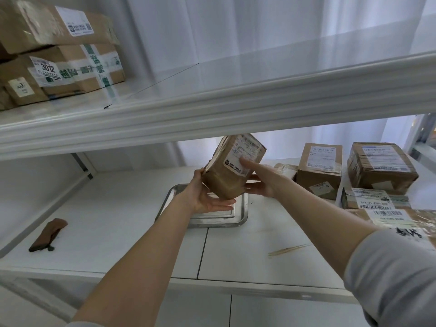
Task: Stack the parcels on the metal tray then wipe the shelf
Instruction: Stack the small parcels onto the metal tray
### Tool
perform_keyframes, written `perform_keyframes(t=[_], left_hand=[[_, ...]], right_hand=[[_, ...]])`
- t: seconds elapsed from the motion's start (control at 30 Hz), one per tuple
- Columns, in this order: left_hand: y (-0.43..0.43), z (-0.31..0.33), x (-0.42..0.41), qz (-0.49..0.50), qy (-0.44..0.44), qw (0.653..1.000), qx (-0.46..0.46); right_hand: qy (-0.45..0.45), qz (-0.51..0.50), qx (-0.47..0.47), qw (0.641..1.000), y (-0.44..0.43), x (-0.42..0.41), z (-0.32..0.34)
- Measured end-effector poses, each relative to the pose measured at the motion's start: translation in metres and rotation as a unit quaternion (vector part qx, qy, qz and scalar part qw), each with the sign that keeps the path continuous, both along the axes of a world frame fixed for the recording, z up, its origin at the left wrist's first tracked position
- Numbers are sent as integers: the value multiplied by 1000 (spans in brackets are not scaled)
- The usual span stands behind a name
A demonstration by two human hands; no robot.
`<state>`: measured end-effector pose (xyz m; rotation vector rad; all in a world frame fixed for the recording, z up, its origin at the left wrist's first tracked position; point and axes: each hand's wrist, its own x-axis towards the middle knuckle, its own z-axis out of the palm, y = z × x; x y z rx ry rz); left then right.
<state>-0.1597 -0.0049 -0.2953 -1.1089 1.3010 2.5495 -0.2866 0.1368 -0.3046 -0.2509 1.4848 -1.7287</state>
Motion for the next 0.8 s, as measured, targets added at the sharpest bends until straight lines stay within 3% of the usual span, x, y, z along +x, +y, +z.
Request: perform_keyframes(t=[0.13, 0.37, 0.53, 0.8], left_hand=[[2, -1, 0, -23, -5, 996, -84], [-1, 5, 1, 53, 8, 976, -209], [4, 5, -2, -16, -16, 967, -255], [4, -3, 3, -8, -9, 964, -267]], right_hand=[[-3, -7, -16, 1000, 1, 4, 6], [61, 23, 45, 997, 8, -3, -3], [109, 39, 63, 991, 3, -3, -5], [116, 58, 86, 988, 3, -8, -5]])
